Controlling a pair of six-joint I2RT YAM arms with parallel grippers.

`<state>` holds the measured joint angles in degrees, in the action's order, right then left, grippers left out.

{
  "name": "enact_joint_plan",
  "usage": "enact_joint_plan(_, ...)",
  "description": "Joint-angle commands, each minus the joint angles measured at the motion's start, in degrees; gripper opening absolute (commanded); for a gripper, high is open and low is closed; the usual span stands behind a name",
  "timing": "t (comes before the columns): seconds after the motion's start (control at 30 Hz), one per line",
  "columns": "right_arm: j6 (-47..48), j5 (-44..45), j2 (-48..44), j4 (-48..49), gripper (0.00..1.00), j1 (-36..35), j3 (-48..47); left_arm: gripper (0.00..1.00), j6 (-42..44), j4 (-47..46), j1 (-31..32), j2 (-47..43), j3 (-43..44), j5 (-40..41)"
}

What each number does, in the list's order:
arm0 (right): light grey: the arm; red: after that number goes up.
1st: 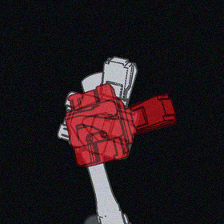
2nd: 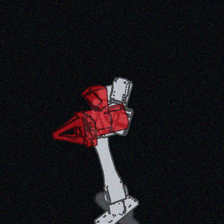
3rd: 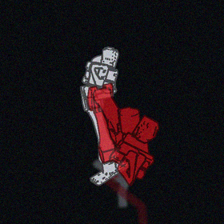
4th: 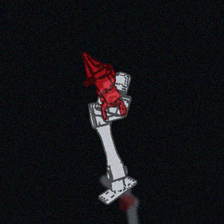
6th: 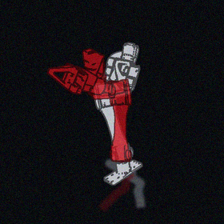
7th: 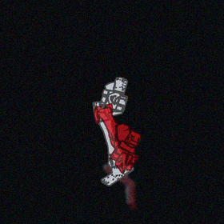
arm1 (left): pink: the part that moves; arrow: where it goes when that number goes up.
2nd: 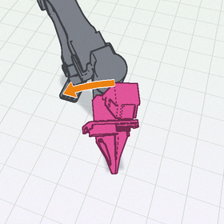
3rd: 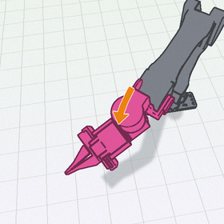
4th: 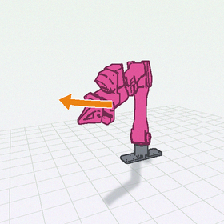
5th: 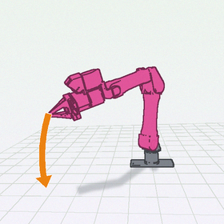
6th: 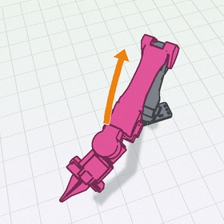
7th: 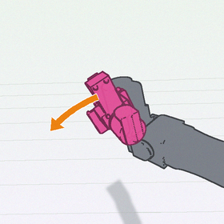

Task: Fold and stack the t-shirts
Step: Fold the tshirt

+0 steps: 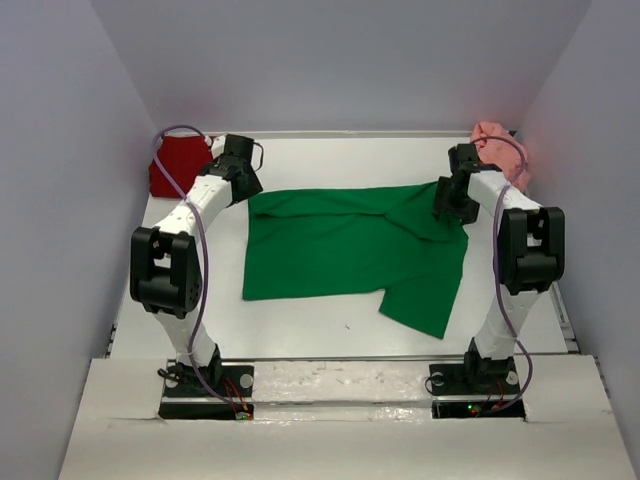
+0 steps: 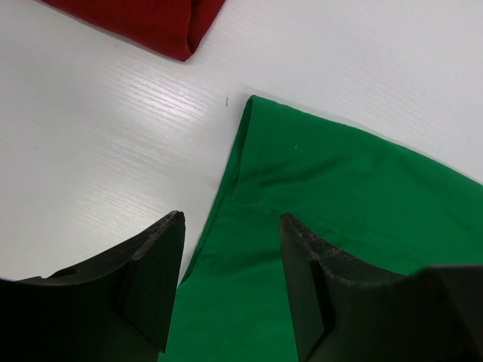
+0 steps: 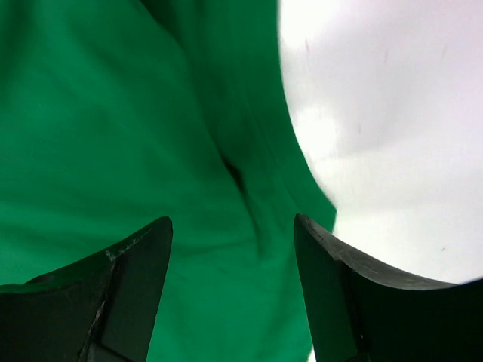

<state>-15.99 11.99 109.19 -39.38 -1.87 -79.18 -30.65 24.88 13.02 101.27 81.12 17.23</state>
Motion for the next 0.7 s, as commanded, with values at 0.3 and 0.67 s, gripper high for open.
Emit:
enact_joint_plan(0.3,6.5,-1.2,17.4,-10.3,0.51,-2.8,-42.1,0.62,1.0,-1.7,1.7,4.5,7.1,-2.1)
enact_joint_plan(0.67,4.5,2.1,16.4,-4.9,0.35,-2.3,-33.3,0.62,2.5,-2.6,3.0,3.5,5.6,-1.7)
